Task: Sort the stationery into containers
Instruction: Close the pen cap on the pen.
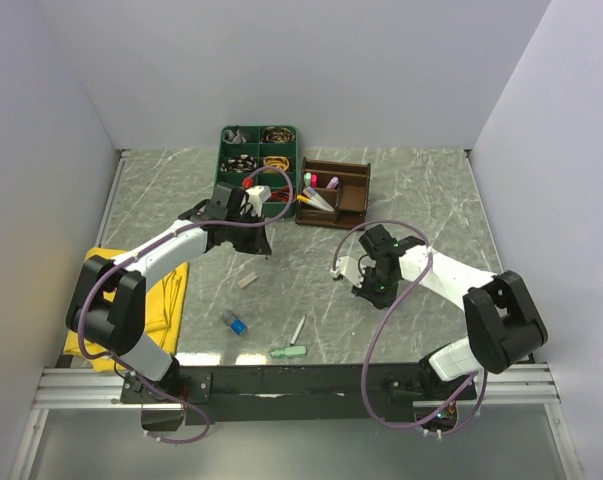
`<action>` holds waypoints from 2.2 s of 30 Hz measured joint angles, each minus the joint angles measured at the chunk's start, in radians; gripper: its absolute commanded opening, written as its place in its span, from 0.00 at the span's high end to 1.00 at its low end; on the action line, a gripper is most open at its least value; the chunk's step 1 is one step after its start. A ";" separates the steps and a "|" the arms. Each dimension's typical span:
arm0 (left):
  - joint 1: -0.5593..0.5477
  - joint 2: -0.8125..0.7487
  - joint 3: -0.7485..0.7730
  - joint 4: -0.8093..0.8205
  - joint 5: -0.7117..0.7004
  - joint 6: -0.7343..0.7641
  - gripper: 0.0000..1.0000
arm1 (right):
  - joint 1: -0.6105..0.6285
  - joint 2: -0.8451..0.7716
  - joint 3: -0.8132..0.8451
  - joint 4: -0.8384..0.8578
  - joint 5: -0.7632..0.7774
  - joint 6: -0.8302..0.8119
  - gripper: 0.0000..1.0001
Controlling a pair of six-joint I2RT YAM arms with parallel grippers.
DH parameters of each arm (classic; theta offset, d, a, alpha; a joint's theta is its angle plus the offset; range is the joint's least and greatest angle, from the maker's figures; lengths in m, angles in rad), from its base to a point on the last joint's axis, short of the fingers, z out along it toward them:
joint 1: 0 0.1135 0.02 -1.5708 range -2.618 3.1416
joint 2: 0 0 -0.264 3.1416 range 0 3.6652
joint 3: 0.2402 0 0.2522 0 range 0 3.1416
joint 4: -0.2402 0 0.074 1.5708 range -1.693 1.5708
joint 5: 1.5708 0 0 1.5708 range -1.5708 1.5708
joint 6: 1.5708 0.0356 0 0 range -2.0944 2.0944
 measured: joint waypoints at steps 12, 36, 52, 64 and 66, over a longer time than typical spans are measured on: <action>0.005 -0.020 -0.002 0.036 0.149 0.003 0.99 | -0.139 -0.089 0.300 -0.121 -0.396 0.135 1.00; 0.092 -0.086 0.000 0.420 0.877 -0.252 0.99 | -0.236 0.090 0.294 1.298 -0.759 1.763 1.00; 0.092 -0.080 0.000 0.549 0.897 -0.366 0.99 | -0.142 0.100 0.327 1.329 -0.736 1.799 1.00; 0.092 -0.074 0.000 0.584 0.896 -0.391 0.99 | -0.106 0.105 0.346 1.326 -0.722 1.802 1.00; 0.092 -0.069 0.000 0.593 0.895 -0.393 0.99 | -0.103 0.106 0.347 1.326 -0.721 1.802 1.00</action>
